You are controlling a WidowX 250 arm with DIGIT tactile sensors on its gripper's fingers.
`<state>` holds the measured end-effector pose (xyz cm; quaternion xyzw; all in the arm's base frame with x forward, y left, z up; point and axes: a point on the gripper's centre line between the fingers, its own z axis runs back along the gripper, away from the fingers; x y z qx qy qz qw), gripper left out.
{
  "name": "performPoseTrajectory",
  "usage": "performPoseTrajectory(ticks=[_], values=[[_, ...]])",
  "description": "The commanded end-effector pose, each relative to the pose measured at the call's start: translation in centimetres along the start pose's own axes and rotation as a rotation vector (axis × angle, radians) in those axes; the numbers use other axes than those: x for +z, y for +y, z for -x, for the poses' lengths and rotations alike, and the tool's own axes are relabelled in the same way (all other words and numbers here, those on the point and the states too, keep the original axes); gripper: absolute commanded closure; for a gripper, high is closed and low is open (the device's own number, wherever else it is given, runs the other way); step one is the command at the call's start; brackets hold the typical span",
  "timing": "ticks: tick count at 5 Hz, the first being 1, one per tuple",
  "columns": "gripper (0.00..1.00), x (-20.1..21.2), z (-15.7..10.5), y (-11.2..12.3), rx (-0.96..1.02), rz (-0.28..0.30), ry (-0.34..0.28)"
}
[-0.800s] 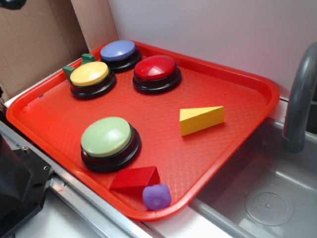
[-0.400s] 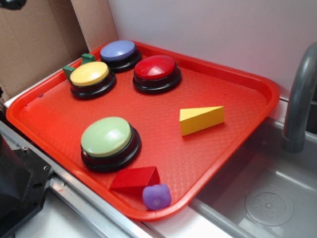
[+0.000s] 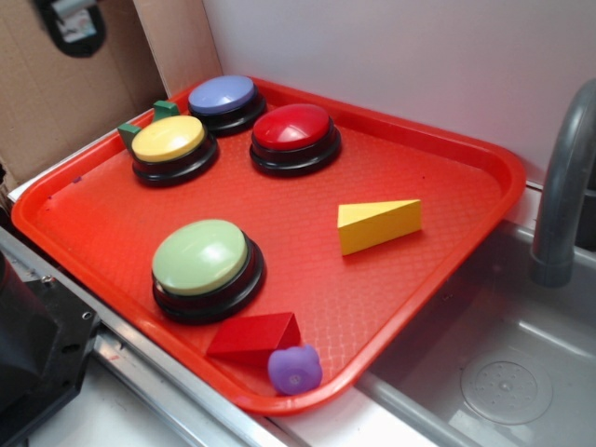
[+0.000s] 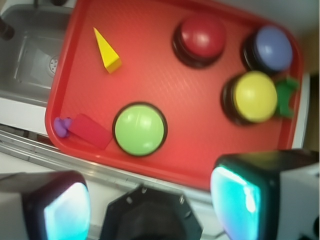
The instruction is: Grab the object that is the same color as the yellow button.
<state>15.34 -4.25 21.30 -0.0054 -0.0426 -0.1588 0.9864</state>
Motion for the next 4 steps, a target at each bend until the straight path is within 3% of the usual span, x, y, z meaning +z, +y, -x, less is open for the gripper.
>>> performPoseTrajectory(ticks=[1,2,4], values=[[0.00,-3.8,-5.4,-1.4,-0.109,-0.033,-0.045],[0.00,-6.6,-7.9,-2.7,-0.127,-0.056,-0.055],[0.00,-12.0,-10.6,-3.7,-0.136,-0.083,-0.009]])
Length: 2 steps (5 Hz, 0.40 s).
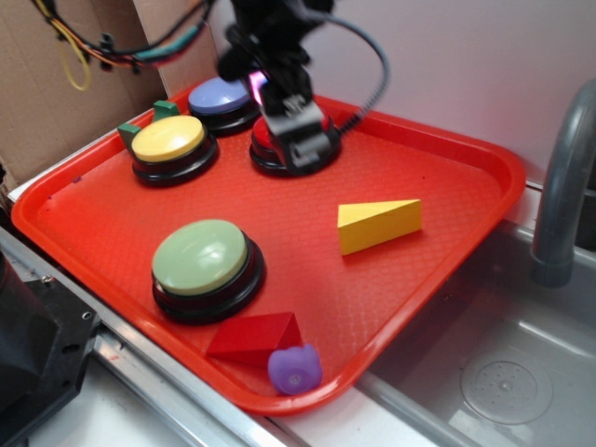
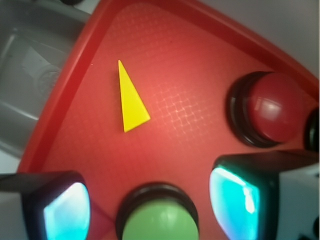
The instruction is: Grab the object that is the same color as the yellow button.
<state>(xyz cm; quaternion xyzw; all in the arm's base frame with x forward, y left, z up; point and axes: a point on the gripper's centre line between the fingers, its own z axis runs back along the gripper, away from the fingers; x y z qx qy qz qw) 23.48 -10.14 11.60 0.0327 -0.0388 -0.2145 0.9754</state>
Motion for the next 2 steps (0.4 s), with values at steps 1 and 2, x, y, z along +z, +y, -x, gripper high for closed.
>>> performPoseTrajectory(ticks=[1,2], values=[[0.00,-4.0,-3.3,-0.4,0.002,-0.009,0.018],[0.00,-5.8,-3.9,-0.5,-0.004,0.001,0.038]])
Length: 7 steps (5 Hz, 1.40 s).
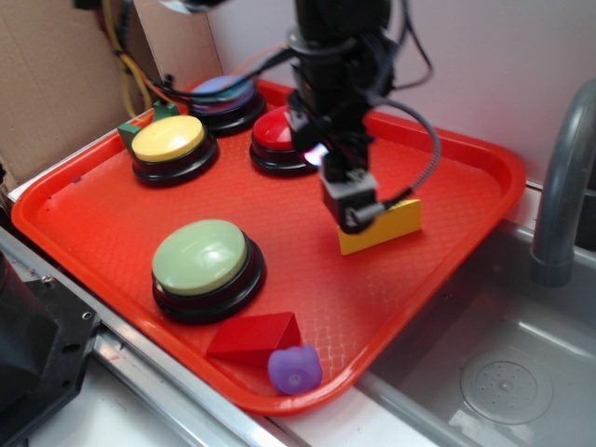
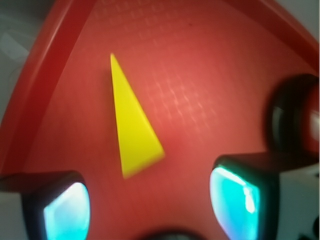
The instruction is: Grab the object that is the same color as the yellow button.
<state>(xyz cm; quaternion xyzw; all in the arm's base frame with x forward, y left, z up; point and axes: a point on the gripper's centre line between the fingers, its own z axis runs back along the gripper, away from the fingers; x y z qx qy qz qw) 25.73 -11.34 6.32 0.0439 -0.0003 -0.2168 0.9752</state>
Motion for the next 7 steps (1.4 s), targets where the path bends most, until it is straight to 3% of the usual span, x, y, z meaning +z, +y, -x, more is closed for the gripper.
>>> performPoseTrajectory(ticks=[1,2,3,4,5,6,7], values=[[0.00,-1.8,-2.2,0.2,-0.001,0.010,-0.025],[0.00,-2.5,-2.1,0.5,0.057,0.010,-0.018],[0.37,-2.8,-2.2,0.5,0.074,0.002,-0.010],[1.00,-2.2,-1.8,0.8,0.084,0.010,-0.019],[1.00,-0.7,-1.0,1.8,0.147,0.006,-0.026],[1.00,2.0,1.3,3.5,0.285,0.054,0.004],[1.00,5.0,4.2,6.5,0.406,0.108,-0.025]])
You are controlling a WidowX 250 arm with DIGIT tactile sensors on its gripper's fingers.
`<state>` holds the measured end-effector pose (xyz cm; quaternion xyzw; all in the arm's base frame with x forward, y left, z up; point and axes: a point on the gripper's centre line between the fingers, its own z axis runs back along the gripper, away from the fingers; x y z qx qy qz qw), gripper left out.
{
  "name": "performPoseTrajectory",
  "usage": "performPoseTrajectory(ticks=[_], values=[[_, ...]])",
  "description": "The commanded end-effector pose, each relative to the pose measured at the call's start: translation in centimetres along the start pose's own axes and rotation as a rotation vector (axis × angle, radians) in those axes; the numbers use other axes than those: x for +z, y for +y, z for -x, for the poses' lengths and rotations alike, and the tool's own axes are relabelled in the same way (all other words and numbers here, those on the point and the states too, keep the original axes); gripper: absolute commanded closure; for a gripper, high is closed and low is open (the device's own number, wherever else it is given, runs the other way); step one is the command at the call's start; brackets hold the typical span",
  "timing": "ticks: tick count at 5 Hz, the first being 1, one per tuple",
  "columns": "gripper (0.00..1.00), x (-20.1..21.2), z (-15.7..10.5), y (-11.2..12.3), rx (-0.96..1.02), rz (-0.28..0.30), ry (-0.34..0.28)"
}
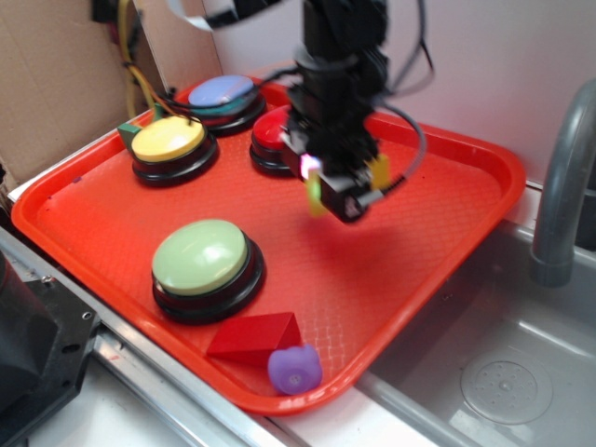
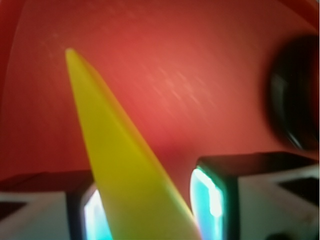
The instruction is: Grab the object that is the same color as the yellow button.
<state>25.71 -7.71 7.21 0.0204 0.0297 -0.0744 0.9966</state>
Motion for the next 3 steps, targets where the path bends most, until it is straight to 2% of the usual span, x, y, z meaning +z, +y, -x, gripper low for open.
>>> performPoseTrajectory(ticks=[1,2,3], values=[[1.00,6.5,4.2,6.4,0.171,0.119,-0.115],[1.00,7.3,5.5,7.6,0.230,0.098,-0.144],[1.00,7.4,6.0,7.5,0.272,0.065,-0.137]])
